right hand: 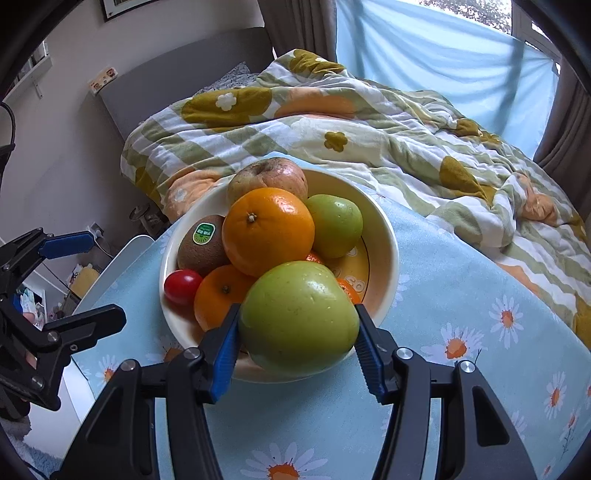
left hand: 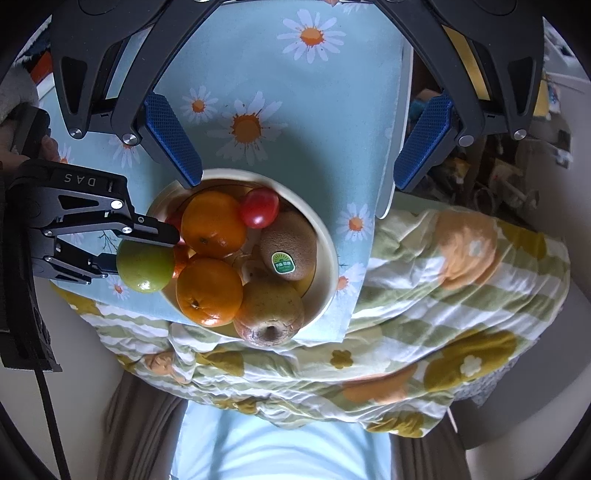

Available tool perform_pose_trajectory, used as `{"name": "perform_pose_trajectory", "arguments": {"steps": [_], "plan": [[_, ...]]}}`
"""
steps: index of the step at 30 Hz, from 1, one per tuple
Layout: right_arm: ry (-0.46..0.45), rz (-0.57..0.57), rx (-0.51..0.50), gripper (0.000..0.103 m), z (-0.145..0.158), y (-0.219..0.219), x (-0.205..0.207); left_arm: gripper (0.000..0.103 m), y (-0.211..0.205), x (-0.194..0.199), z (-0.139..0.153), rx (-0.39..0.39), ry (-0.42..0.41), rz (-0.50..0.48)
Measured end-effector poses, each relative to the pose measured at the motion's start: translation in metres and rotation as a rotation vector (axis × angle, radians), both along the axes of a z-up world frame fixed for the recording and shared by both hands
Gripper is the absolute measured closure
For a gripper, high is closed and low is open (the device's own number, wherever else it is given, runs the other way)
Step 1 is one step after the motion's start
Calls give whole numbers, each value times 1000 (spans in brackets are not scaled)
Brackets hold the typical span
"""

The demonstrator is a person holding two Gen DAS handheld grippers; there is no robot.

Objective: Organize fruits
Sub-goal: 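Lower the green apple into the bowl and open the right gripper, then withdraw both grippers from the bowl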

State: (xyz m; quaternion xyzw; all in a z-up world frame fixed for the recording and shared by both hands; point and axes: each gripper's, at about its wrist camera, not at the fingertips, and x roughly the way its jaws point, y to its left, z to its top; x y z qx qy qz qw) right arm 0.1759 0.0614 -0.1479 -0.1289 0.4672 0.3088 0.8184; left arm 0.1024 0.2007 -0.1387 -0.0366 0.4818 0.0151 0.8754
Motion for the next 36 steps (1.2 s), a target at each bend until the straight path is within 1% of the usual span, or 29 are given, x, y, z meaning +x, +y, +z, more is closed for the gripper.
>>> {"name": "perform_pose_trajectory", "arguments": {"steps": [2, 3, 5, 6, 7, 14, 19, 23, 26, 31, 36], "plan": [[-17, 8, -13, 49, -2, 0, 0, 0, -3, -1, 0, 1, 2, -2], [-29, 13, -3, 49, 0, 0, -1, 0, -4, -1, -1, 0, 3, -4], [-48, 20, 18, 41, 4, -1, -2, 0, -5, -1, -2, -1, 6, -8], [-47, 27, 19, 32, 4, 0, -1, 0, -7, -2, -2, -1, 8, -10], [-50, 27, 11, 26, 3, 0, -1, 0, -8, -1, -2, -2, 10, -12], [-60, 7, 10, 26, 3, -5, 0, 0, -9, -2, -2, 0, 9, -24], [-72, -25, 11, 26, 11, -12, -2, 0, -10, -3, 6, 3, -4, -48], [-86, -60, 20, 26, 24, -18, -6, 0, -12, -5, 15, 6, -21, -78], [-88, -92, 37, 26, 38, -25, -11, 0, -14, -6, 25, 12, -33, -107], [-125, -192, 59, 26, 73, -45, -27, 0, -24, -8, 52, 26, -65, -174], [-153, -299, 54, 26, 108, -70, -48, 0, -39, -9, 78, 5, -89, -223]]}}
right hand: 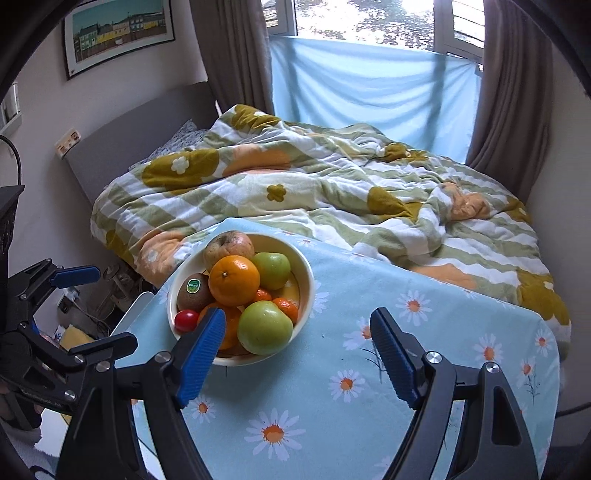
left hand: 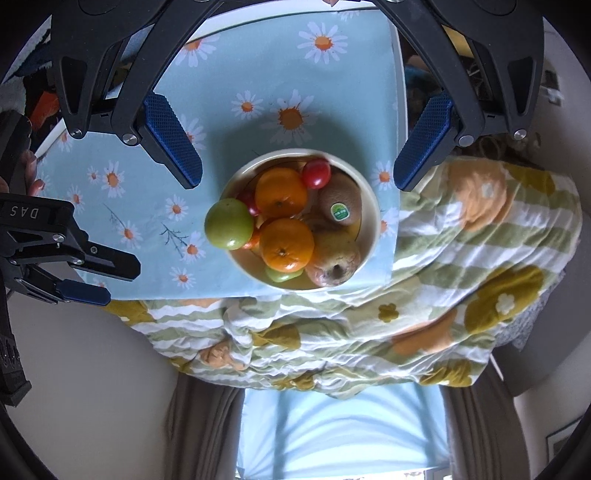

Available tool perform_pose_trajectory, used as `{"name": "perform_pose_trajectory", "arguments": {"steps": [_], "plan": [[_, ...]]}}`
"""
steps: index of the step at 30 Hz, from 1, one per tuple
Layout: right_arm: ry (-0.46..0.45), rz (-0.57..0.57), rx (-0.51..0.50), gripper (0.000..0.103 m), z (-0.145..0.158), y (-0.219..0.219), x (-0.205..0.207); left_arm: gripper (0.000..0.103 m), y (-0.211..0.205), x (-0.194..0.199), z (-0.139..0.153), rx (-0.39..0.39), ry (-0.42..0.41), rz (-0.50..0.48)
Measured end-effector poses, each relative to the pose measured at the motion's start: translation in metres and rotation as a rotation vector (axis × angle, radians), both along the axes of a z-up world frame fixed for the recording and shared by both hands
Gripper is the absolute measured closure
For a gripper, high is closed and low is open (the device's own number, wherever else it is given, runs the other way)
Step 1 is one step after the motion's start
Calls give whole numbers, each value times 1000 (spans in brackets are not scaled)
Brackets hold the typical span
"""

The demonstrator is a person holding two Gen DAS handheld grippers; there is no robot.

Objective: Organize fruits

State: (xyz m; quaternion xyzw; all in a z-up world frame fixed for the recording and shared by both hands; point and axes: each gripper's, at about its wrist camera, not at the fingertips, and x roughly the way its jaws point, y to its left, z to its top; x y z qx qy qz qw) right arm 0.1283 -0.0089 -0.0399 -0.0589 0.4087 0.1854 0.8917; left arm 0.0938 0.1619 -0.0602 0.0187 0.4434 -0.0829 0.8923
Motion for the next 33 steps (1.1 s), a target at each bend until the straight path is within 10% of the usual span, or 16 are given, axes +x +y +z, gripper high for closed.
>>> {"name": "perform_pose_trajectory", "arguments": {"steps": [5, 33], "plan": [[-13, -118, -3, 7, 25, -34, -20, 0, -20, -6, 21, -13, -27, -13], [-44, -395, -42, 0, 51, -135, -95, 0, -88, -63, 67, 6, -134, 97]]}}
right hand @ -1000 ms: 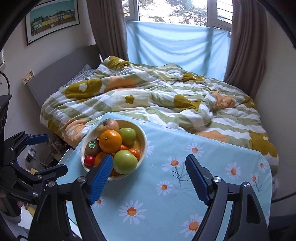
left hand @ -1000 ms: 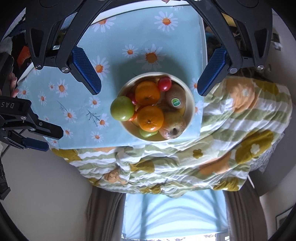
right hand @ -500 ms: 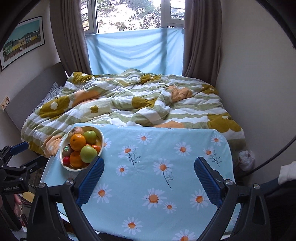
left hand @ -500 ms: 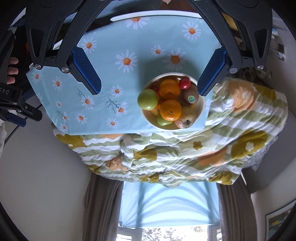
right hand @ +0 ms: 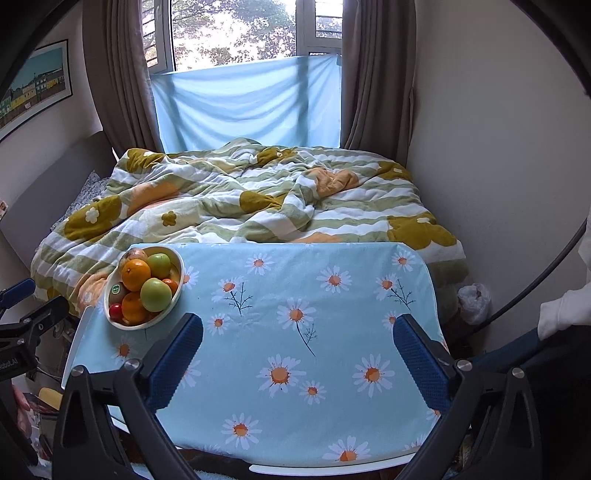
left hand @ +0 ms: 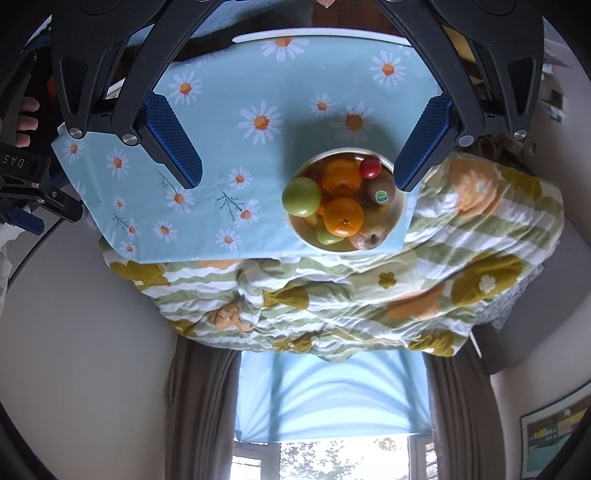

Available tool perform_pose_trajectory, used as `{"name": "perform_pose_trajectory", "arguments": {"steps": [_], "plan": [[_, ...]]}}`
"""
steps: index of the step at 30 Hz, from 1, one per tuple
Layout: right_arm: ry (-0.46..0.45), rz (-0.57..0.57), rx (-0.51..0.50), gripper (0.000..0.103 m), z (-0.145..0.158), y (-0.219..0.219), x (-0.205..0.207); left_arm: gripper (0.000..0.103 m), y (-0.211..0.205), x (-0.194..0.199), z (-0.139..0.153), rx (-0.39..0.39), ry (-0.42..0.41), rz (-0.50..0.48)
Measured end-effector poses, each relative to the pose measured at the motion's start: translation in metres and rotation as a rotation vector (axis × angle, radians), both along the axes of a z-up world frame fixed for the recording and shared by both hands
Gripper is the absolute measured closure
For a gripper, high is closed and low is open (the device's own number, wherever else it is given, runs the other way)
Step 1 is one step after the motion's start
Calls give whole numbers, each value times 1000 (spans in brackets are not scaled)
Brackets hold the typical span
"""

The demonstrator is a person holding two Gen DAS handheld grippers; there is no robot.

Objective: Organize fruits

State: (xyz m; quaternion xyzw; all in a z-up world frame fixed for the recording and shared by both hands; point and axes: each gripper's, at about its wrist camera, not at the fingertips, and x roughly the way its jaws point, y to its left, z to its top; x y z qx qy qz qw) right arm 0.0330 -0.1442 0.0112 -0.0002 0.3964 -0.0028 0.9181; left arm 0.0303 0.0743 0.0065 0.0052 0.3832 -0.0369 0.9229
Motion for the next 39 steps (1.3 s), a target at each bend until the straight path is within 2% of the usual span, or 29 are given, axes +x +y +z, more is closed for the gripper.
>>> {"name": "perform_pose_trajectory", "arguments": {"steps": [39], "plan": [[-7, -20, 3, 0, 4, -1, 0, 0, 1, 2, 4, 3, -37, 1]]}}
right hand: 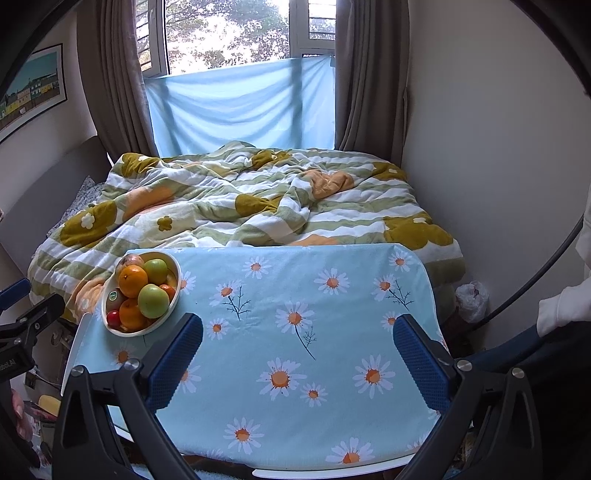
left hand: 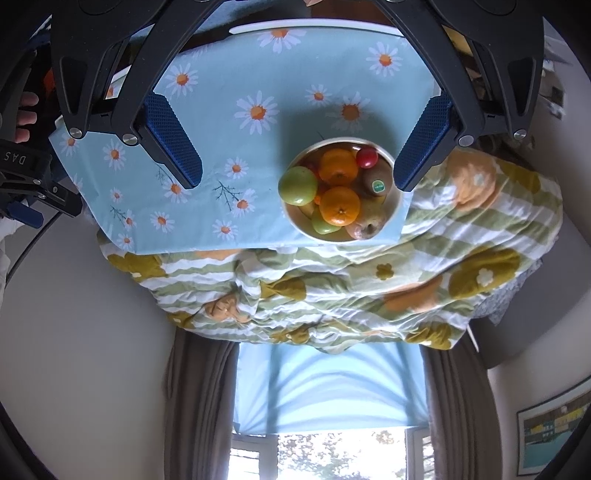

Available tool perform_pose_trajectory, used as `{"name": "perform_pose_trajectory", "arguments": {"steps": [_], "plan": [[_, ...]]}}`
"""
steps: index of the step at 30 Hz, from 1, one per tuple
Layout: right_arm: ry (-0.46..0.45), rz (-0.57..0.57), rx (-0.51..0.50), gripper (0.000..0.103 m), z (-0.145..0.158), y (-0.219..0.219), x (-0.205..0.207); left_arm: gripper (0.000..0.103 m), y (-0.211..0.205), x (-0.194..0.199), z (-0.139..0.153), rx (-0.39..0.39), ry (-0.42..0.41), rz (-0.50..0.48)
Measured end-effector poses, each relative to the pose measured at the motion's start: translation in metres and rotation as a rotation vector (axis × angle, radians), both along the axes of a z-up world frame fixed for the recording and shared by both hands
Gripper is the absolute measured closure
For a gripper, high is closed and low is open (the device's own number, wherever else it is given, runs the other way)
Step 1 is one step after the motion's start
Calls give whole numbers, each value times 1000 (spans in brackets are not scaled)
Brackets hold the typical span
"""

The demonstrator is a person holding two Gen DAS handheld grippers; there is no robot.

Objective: Organize fruits

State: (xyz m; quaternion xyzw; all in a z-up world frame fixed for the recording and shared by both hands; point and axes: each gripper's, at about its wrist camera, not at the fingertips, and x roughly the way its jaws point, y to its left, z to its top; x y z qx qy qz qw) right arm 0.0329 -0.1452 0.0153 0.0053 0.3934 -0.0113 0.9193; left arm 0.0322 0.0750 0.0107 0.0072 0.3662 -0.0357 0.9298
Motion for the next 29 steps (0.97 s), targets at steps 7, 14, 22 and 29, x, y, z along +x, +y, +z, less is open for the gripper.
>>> {"name": "perform_pose_trajectory", "arguments": {"steps": [7, 14, 22, 29], "plan": [[1, 2, -2, 0, 0, 1, 1, 0, -1, 0, 1, 6, -4, 8], [0, 2, -2, 0, 0, 2, 2, 0, -1, 1, 2, 8, -22, 23], [1, 3, 0, 0, 0, 2, 2, 0, -1, 3, 2, 42, -41, 49], [16, 6, 9, 0, 0, 5, 5, 0, -3, 5, -3, 81, -29, 67]]}}
